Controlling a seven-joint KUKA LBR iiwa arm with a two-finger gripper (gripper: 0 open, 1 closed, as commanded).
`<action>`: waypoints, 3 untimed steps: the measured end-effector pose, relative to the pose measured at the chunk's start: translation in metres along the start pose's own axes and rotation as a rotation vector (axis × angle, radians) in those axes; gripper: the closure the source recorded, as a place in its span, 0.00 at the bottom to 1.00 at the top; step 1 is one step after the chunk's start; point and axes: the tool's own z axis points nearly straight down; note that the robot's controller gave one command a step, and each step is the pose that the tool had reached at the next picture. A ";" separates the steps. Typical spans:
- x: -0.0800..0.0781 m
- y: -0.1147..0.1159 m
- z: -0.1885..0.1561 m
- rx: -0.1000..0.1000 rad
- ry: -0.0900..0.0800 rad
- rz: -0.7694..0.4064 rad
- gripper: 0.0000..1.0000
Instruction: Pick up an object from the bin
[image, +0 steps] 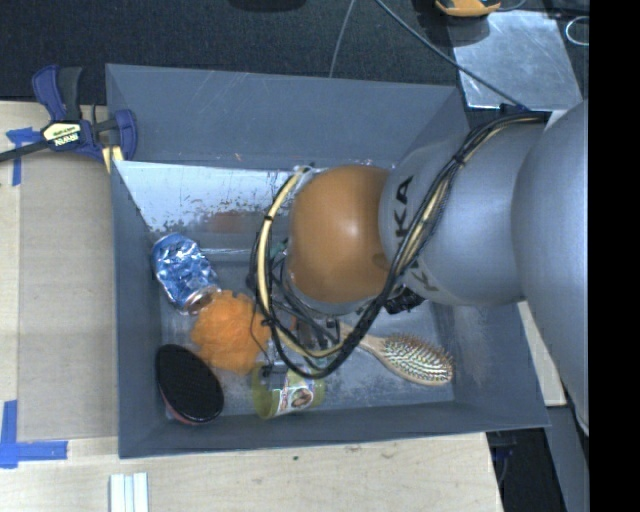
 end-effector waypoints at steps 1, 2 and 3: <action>-0.002 -0.001 -0.004 -0.001 -0.008 0.005 1.00; -0.002 -0.001 -0.004 -0.001 -0.008 0.005 1.00; -0.002 -0.001 -0.004 -0.001 -0.008 0.004 1.00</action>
Offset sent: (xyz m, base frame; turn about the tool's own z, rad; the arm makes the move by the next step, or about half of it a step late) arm 0.0000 0.0000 0.0000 0.0000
